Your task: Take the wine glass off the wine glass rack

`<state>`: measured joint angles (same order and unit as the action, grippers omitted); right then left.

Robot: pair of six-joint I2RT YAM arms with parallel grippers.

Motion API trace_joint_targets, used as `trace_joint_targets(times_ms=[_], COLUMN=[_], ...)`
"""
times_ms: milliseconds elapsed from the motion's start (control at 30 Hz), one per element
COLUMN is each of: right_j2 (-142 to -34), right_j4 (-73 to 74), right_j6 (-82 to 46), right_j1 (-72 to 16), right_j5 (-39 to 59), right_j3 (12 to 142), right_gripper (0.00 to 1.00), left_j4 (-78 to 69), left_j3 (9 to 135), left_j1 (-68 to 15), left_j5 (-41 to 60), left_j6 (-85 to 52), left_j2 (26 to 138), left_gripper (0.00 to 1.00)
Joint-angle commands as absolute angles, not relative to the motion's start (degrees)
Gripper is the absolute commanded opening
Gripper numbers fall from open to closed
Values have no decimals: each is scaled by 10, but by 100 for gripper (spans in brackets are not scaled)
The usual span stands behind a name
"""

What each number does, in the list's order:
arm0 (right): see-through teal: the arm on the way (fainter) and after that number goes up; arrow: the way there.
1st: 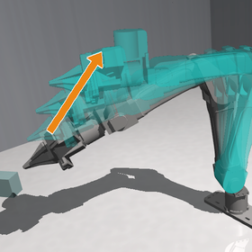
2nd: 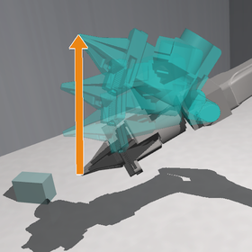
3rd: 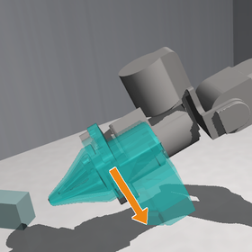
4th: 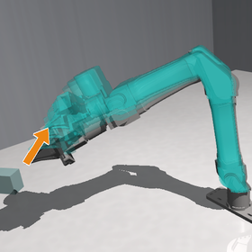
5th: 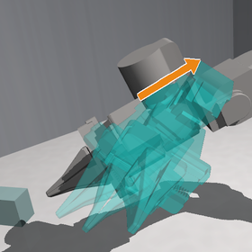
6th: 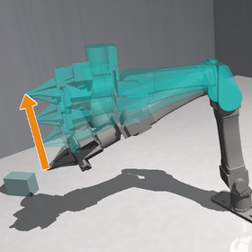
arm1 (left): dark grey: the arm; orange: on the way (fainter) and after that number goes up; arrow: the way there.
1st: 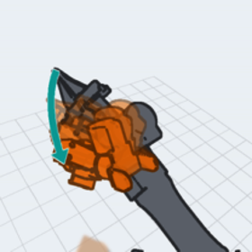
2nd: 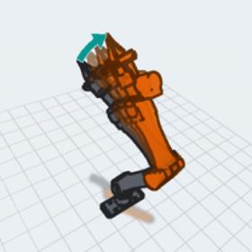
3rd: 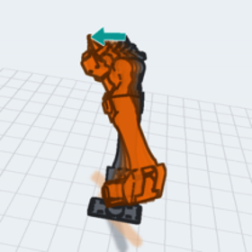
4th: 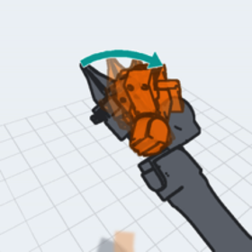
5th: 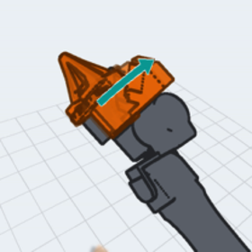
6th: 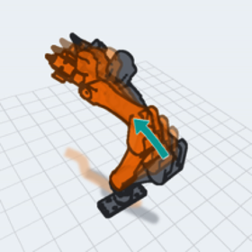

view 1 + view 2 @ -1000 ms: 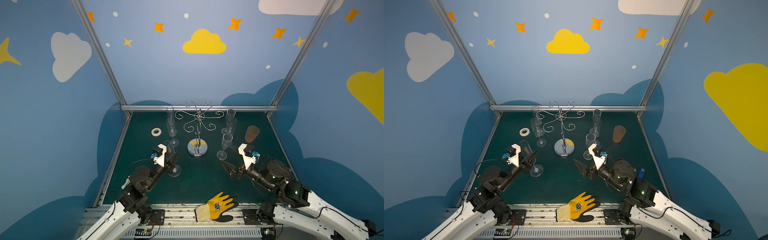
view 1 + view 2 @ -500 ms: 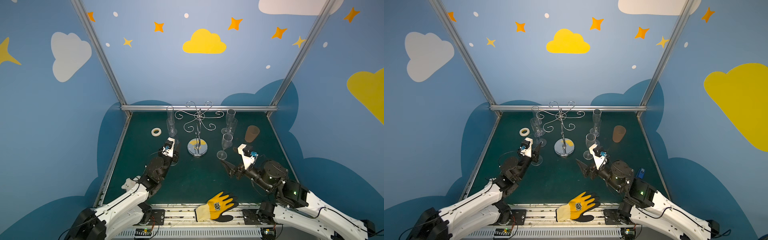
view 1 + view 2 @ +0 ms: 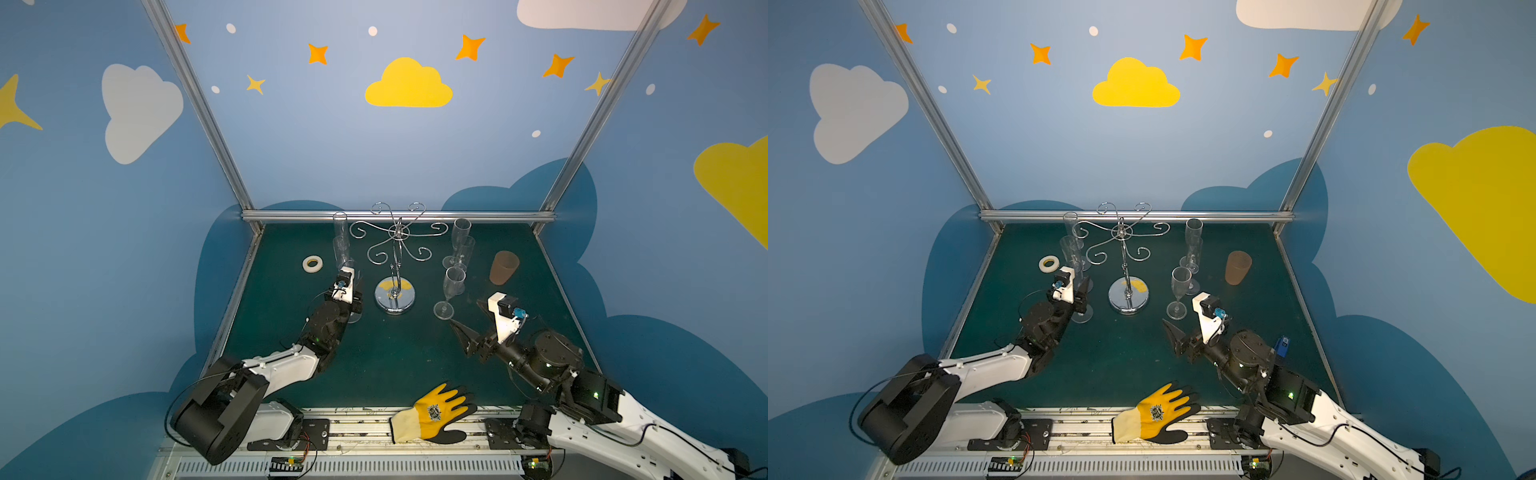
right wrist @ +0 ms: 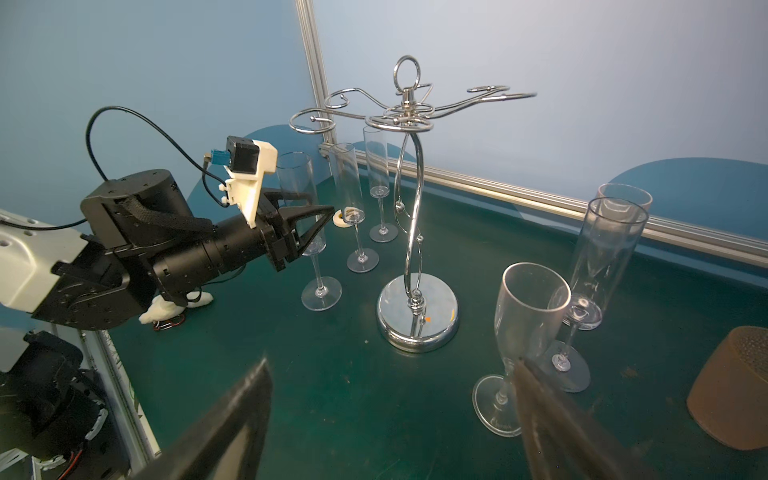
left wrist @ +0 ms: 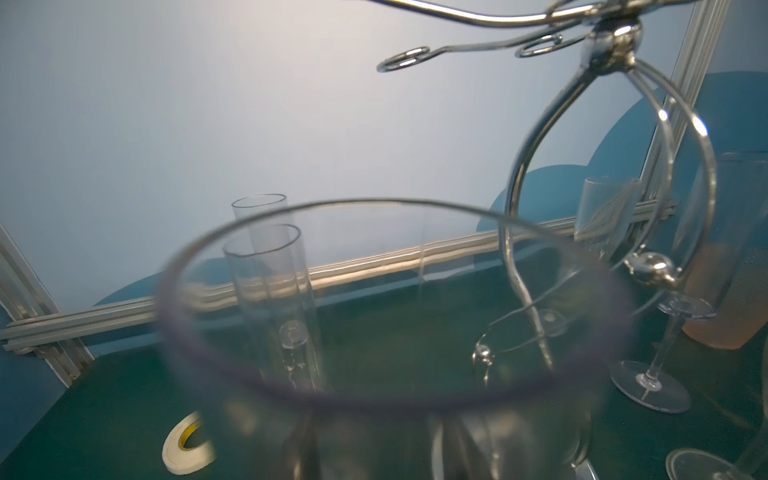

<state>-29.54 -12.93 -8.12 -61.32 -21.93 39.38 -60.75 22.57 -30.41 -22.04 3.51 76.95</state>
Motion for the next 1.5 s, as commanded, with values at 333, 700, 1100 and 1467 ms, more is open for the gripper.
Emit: trace_joint_targets(times_ms=[333,700,1100,1467], right_j2=[-291,-289,-280,-271], right_j4=[-140,-150,-159,-171], right_j6=[-107,-109,-105,-75], right_j1=[-613,-613,-613,-613], right_j5=[-228,-229,-234,-240], right_j3=[393,393,397,409], right_gripper=[89,89,89,89], left_j4=[-733,-761,-756,-686], left_j3=[244,244,242,238], left_j1=[-288,-283,-284,-285], left_j5=[-227,-229,-229,-243], left_j6=[4,2,0,8], left_j2=[863,913,918,840], left_gripper=[40,40,56,79])
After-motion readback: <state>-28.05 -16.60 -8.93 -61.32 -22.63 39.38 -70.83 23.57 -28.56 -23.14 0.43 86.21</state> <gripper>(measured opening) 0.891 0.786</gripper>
